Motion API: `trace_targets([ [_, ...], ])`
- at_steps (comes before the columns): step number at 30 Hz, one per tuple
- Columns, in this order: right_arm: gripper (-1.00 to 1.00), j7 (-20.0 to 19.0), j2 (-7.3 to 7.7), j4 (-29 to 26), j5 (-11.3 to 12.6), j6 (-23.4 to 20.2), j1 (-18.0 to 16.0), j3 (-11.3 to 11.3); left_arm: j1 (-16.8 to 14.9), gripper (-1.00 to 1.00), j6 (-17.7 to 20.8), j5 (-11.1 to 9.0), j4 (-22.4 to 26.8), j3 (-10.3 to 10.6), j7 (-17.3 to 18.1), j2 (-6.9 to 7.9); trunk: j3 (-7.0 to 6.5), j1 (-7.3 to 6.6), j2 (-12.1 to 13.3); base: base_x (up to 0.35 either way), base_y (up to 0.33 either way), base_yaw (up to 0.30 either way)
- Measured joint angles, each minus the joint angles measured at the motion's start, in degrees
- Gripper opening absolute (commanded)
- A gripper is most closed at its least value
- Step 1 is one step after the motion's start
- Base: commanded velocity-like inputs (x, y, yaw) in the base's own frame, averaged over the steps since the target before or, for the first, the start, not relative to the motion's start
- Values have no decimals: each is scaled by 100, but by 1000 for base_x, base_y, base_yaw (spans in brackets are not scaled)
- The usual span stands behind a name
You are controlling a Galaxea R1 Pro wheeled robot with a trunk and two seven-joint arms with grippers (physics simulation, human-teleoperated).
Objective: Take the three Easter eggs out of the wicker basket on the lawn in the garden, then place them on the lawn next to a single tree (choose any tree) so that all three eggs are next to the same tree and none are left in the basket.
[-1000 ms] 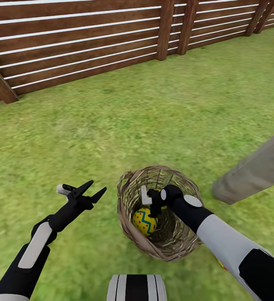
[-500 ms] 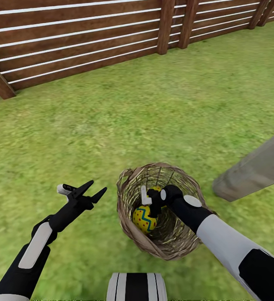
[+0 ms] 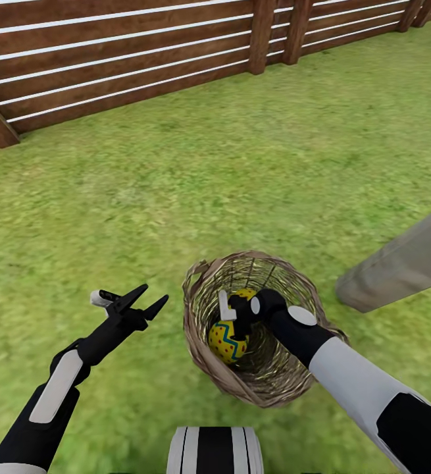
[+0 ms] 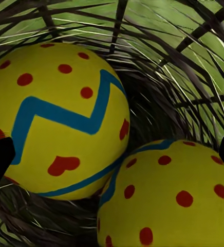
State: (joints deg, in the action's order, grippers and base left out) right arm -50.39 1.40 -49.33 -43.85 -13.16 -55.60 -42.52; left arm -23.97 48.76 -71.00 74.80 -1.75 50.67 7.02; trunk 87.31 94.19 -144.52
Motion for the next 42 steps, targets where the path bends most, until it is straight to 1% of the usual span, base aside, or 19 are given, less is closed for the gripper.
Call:
trace_targets([
  [2, 100, -10, -4, -2, -77, 92, -2, 1, 0, 100, -1, 5, 0, 0, 0, 0, 21, 3, -1, 0, 0, 0],
  [5, 100, -15, -11, -2, -106, 142, 0, 0, 0, 100, -1, 6, 3, 0, 0, 0, 88, 11, -5, 0, 0, 0],
  [7, 100, -16, -13, 1, -113, 158, 0, 0, 0, 100, 0, -1, 1, 0, 0, 0, 89, 10, -5, 0, 0, 0],
  [11, 100, -16, -13, 6, -116, 163, 0, 0, 0, 100, -1, -1, 7, 0, 0, 0, 177, 21, -10, 0, 0, 0],
  [14, 100, -16, -13, 6, -116, 163, 0, 0, 0, 100, 0, -3, 2, 0, 0, 0, 177, 21, -11, 0, 0, 0],
  [18, 100, -16, -20, 7, -116, 163, 0, 0, 0, 100, -1, -2, 7, 0, 0, 0, 265, 31, -16, 0, 0, 0],
  [21, 100, -16, -22, 6, -116, 163, 3, 0, 0, 100, 0, -4, 2, 0, 0, 0, 266, 31, -16, 0, 0, 0],
  [24, 100, -16, -22, 7, -116, 163, 8, 0, 0, 100, -1, 3, 3, 0, 0, 0, 332, 39, -20, 0, 0, 0],
  [29, 100, -16, -22, 6, -116, 163, 23, 0, 0, 100, 0, -3, 0, 0, 0, 0, 332, 39, -20, 0, 0, 0],
  [31, 100, -18, -22, 12, -113, 163, 41, 0, 0, 100, 3, 0, 0, 0, 0, 0, 376, 44, -23, 0, 0, 0],
  [37, 100, -29, -15, 23, -116, 155, 54, 0, 0, 100, 8, -4, 0, 0, 0, 0, 377, 44, -23, 0, 0, 0],
  [40, 100, -33, -13, 30, -116, 147, 60, 0, 0, 100, 13, -2, 0, 0, 0, 0, 443, 52, -27, 0, 0, 0],
  [42, 100, -34, -13, 55, -118, 143, 61, 0, 0, 100, 17, -4, 0, 0, 0, 0, 443, 52, -27, 0, 0, 0],
])
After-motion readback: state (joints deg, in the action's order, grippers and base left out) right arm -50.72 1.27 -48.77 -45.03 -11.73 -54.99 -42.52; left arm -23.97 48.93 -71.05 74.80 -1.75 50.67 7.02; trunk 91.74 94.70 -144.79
